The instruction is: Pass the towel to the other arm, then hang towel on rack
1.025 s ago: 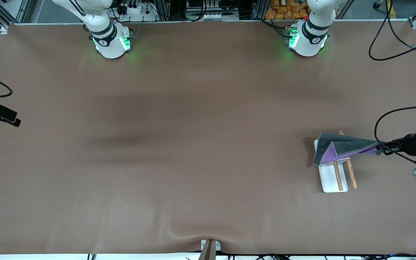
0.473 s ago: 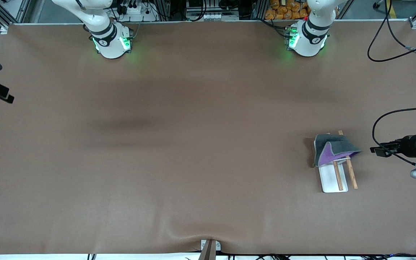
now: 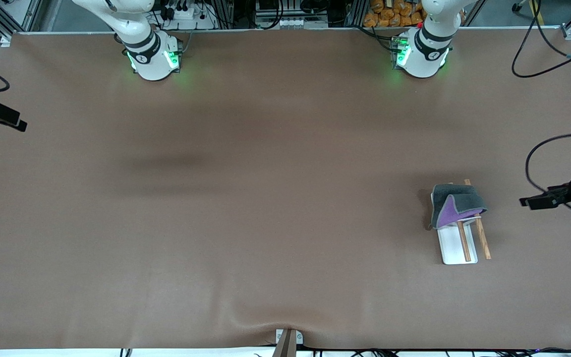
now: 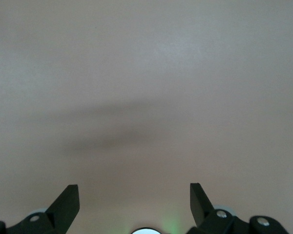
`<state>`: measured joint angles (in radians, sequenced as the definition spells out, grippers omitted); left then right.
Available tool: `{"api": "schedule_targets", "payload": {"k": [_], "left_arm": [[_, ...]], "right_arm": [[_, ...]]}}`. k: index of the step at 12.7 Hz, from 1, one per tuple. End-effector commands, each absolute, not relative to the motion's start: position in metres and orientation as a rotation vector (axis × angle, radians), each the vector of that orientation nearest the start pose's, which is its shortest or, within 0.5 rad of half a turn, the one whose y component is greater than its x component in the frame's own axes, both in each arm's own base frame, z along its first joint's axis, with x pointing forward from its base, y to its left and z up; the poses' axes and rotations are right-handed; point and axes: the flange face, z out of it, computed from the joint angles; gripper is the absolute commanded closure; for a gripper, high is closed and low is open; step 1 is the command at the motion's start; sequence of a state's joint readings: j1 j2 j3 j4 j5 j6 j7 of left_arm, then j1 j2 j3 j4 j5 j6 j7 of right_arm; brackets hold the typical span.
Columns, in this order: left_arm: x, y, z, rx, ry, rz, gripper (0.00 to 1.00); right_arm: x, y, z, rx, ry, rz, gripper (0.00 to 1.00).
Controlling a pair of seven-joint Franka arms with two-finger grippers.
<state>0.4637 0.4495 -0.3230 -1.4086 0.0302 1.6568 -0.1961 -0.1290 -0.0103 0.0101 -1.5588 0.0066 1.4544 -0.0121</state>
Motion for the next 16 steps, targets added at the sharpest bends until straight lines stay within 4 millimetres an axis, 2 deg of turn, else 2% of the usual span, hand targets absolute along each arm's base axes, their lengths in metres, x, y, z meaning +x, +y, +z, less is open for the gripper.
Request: {"api": "schedule_targets", "payload": {"k": [1, 3, 6, 8, 10, 11, 12, 13, 15, 16], "left_arm": [[0.630, 0.107, 0.514, -3.150, -0.487, 0.191, 0.00], [0.624, 0.099, 0.538, -3.146, -0.467, 0.153, 0.00], [0.614, 0.084, 0.574, -3.147, -0.434, 0.146, 0.00], [0.600, 0.074, 0.609, -3.135, -0.415, 0.056, 0.00], [0.589, 0.045, 0.630, -3.138, -0.349, 0.027, 0.00], [0.582, 0.037, 0.636, -3.133, -0.334, 0.051, 0.00], [0.577, 0.027, 0.643, -3.132, -0.324, 0.044, 0.00], [0.568, 0.017, 0.658, -3.128, -0.287, 0.007, 0.00], [0.560, -0.002, 0.657, -3.122, -0.241, 0.074, 0.00], [0.555, -0.004, 0.658, -3.112, -0.245, 0.090, 0.00]], "right_arm": [[0.521, -0.040, 0.637, -3.130, 0.096, 0.110, 0.00], [0.520, -0.040, 0.637, -3.129, 0.084, 0.124, 0.00], [0.520, -0.053, 0.636, -3.129, 0.031, 0.127, 0.00], [0.518, -0.054, 0.638, -3.130, 0.041, 0.124, 0.00], [0.517, -0.057, 0.636, -3.126, 0.050, 0.155, 0.00], [0.516, -0.065, 0.637, -3.114, 0.074, 0.153, 0.00], [0.517, -0.063, 0.635, -3.114, 0.079, 0.157, 0.00], [0.520, -0.065, 0.630, -3.110, 0.100, 0.174, 0.00], [0.522, -0.068, 0.626, -3.103, 0.091, 0.182, 0.00], [0.524, -0.067, 0.624, -3.104, 0.084, 0.182, 0.00]]}}
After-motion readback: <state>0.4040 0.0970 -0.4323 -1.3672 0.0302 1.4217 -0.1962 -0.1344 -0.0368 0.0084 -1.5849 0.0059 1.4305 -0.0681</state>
